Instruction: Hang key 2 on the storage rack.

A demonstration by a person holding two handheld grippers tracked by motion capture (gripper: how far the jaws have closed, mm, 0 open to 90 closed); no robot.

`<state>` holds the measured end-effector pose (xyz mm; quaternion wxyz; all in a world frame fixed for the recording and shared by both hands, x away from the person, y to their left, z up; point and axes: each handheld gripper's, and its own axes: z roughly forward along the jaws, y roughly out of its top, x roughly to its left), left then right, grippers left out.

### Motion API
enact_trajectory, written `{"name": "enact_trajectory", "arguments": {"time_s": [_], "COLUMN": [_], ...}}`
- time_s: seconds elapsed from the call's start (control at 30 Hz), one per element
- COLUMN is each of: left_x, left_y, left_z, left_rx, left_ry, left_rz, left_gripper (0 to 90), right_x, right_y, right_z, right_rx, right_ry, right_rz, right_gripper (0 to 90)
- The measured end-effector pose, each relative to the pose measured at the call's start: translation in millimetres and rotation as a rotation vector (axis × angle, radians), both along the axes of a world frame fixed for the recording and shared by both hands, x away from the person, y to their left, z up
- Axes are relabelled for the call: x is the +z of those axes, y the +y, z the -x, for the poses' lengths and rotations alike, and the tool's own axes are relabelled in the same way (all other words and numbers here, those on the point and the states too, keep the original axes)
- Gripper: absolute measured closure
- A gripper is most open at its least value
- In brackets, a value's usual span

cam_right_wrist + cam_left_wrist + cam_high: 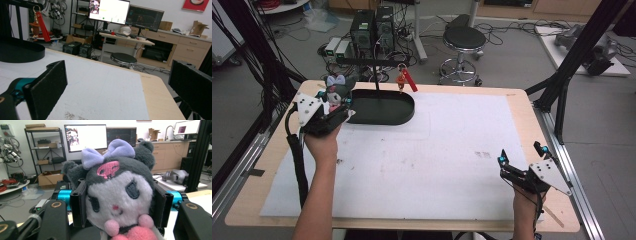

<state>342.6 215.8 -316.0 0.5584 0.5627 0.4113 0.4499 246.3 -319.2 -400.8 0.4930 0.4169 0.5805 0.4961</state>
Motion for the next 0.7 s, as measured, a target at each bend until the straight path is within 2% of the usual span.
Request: {"name": "enact_trajectory", "arguments": {"time_s": [0.13,0.43,0.7], "left_x": [6.3,12.2,12.9], "left_y": [-0.4,-7.5,-13.0], "left_z": [-8.3,-26.8,-45.8], "left_rx": [0.003,0.006,0.015], "left_ry": [-0.006,0.010,0.042], "left_rz": [0.007,-0.008,-0.020], "left_gripper": [42.2,42.2,42.1], "right_x": [-0.4,-0.6,-0.4], "right_y": [-0.7,-0.9,-1.9], "right_z": [-0.4,-0.6,-0.5], "right_rx": [-0.002,-0.003,-0.004], "right_ry": [0.001,0.001,-0.001], "right_rz": [0.009,0.012,0.010], "right_gripper": [1.3,1.3,1.3]}}
